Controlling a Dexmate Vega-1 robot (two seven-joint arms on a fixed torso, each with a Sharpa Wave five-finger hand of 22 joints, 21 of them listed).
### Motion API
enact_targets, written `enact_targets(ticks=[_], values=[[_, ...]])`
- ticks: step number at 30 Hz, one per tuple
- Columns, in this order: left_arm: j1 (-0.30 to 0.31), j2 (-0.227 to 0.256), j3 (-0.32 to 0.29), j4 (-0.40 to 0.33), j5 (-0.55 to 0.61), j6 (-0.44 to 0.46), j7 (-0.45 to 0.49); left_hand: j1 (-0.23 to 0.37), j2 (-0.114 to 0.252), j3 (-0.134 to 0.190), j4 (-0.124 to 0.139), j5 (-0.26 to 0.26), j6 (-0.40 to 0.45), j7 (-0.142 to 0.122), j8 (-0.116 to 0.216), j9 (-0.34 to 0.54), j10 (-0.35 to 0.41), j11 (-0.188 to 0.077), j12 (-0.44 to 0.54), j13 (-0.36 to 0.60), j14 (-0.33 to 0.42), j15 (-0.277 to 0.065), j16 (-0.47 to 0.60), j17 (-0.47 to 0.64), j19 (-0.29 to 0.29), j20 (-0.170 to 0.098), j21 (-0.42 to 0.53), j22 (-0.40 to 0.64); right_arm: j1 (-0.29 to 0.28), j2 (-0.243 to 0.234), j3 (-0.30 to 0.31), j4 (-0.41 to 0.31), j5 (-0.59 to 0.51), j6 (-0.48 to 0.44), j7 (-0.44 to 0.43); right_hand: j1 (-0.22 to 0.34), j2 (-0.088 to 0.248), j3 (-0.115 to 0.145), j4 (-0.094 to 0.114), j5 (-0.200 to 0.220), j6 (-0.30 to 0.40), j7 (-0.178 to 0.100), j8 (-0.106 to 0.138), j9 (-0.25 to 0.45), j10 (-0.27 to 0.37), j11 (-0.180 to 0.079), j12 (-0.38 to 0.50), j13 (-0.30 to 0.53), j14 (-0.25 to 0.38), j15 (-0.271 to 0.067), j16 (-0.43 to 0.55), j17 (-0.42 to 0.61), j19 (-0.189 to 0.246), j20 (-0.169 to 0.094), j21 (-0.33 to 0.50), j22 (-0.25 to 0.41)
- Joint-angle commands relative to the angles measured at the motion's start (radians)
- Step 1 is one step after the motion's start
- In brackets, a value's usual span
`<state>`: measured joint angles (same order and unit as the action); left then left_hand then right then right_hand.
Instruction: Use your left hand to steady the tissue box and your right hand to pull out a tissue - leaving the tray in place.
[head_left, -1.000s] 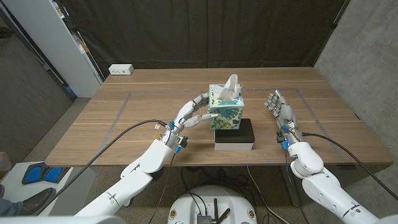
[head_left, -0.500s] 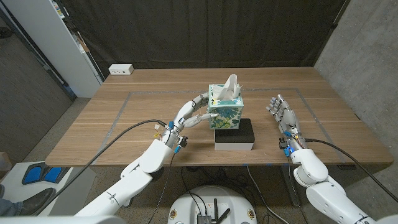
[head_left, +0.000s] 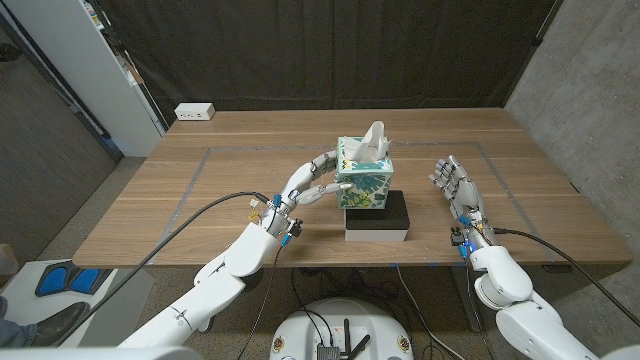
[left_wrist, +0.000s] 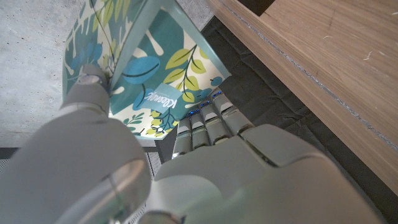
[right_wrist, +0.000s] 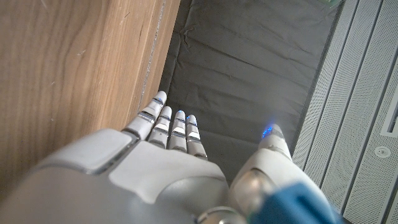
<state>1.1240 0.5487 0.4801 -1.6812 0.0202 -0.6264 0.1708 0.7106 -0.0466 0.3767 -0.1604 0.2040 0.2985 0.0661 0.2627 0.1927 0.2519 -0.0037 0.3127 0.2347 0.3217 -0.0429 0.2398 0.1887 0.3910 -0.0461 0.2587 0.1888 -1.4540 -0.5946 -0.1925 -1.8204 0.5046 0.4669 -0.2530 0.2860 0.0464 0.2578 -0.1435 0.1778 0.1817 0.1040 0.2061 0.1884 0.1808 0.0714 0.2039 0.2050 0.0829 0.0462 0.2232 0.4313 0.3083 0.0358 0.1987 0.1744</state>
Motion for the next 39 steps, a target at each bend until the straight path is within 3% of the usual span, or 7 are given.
enact_targets(ticks=[1,28,39], values=[[-0.001,0.001,0.005,0.002,-0.003,-0.001,-0.005,0.003,0.013,-0.001,0.001,0.005,0.012,0.001,-0.004,0.002,0.007,-0.003,0.001,0.004,0.01,-0.021,-0.002,0.001,0.01,-0.005,0.0,0.001,-0.029,0.003,0.01,-0.032,-0.016,0.007,-0.001,0.001,0.011,0.005,-0.002,0.006,-0.002,0.002,0.0,0.003,0.008,0.001,0.009,0.003,0.009,-0.002,0.008,0.0,0.005,-0.008,0.005,0.003],[-0.004,0.013,0.014,0.001,-0.012,0.011,-0.023,0.006,0.018,-0.002,0.0,0.005,0.015,0.002,-0.01,0.003,0.011,-0.001,-0.002,0.006,0.016,-0.024,-0.004,0.001,0.012,-0.005,-0.001,0.001,-0.1,-0.029,0.081,-0.207,-0.018,-0.091,-0.038,-0.003,0.005,0.002,-0.003,0.005,-0.008,0.006,-0.004,0.003,0.016,0.008,0.01,0.004,0.022,0.011,0.012,-0.001,0.016,0.007,0.007,0.003],[-0.006,0.013,0.014,0.006,-0.015,0.008,-0.023,0.008,0.019,-0.004,0.0,0.005,0.016,0.002,-0.013,0.003,0.012,-0.003,-0.004,0.006,0.018,-0.023,-0.005,0.001,0.014,-0.005,-0.002,0.002,-0.139,-0.054,0.14,-0.302,0.007,-0.135,-0.022,-0.005,0.002,0.0,-0.003,0.006,-0.007,0.007,-0.004,0.003,0.017,0.009,0.01,0.004,0.021,0.012,0.011,-0.002,0.016,0.01,0.007,0.003]])
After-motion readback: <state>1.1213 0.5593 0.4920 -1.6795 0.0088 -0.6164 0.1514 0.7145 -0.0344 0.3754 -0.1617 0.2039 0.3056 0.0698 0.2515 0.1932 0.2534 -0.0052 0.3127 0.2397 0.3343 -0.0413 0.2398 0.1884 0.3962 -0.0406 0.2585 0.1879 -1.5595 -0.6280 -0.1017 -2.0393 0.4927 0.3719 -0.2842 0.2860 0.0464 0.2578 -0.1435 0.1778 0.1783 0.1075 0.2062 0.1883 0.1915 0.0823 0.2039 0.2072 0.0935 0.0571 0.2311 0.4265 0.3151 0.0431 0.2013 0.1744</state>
